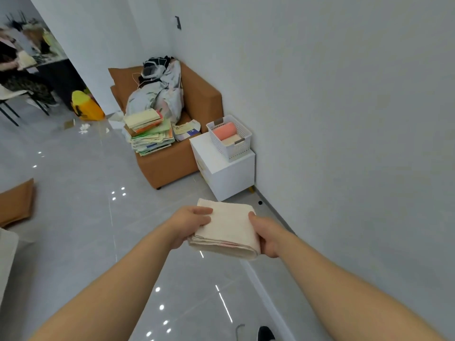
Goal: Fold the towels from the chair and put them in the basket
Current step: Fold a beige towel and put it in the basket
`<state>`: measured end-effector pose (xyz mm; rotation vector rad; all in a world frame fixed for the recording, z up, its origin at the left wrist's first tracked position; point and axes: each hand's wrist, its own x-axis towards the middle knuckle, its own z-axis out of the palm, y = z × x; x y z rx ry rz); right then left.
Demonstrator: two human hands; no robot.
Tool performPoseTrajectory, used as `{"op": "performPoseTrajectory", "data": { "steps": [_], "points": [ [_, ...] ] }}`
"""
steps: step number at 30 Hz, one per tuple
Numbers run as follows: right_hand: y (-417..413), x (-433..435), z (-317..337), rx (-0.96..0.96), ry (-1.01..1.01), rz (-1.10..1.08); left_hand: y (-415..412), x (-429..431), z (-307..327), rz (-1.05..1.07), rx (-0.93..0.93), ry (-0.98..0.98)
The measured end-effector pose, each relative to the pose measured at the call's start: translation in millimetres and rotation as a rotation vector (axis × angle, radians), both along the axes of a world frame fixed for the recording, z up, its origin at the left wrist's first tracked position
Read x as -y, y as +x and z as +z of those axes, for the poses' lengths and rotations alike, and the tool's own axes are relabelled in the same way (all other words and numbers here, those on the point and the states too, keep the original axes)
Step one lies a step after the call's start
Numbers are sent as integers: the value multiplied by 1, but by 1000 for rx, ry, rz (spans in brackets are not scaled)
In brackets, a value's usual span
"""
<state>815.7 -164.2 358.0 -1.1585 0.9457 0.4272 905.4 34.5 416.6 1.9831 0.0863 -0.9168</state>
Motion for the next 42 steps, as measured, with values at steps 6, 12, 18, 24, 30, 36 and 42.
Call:
{"op": "performPoseTrajectory", "data": {
  "steps": [6, 12, 18, 24, 30, 36, 42],
  "points": [
    [169, 10, -3, -58, -219, 183, 165, 25, -13, 73, -32, 52],
    [328, 38, -38, -110, -333, 92, 344, 57, -35, -57, -234, 38],
    [443, 81, -27, -50, -193, -105, 507, 120, -33, -262, -317, 74],
    [548, 148, -38, -42, 10, -159, 645, 208, -68, -359, -283, 160],
    [637, 205, -53, -90, 88, -163, 750, 278, -94, -372, -356, 201],
    [695, 232, -76, -176, 49, -248, 818, 335, -119, -748, -260, 392],
    [739, 234, -137, -284, -199, -237, 852, 374, -202, -1112, -41, 310]
  ]
}}
